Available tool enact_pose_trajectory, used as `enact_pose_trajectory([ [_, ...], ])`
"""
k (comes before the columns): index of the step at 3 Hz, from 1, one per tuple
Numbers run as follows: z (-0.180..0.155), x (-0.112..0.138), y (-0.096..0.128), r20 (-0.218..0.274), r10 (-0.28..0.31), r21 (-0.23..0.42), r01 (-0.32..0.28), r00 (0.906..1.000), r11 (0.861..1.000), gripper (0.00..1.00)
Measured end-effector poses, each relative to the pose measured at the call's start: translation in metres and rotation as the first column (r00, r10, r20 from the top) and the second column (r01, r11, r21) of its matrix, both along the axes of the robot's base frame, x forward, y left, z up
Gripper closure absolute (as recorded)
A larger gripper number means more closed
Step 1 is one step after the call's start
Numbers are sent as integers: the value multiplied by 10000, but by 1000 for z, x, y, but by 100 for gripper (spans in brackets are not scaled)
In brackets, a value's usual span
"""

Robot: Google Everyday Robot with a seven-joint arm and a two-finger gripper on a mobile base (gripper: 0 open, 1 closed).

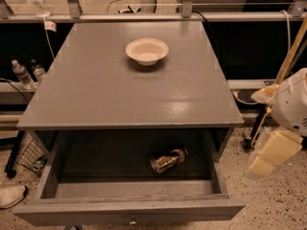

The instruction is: Pick orange can from top drawer and place on counter

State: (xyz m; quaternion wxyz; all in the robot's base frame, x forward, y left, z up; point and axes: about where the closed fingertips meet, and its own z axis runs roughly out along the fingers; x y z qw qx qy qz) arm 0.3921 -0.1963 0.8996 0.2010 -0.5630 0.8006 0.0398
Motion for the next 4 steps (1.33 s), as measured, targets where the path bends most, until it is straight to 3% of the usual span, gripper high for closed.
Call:
enact_pose_trajectory([
  [1, 0, 0, 0, 0, 0, 0, 0, 10000, 10000, 0],
  [2, -23, -1, 1, -236, 162, 274, -155, 9996, 9995, 0],
  [4, -103, -22, 24, -815, 886, 1400, -767, 9927, 9872, 0],
])
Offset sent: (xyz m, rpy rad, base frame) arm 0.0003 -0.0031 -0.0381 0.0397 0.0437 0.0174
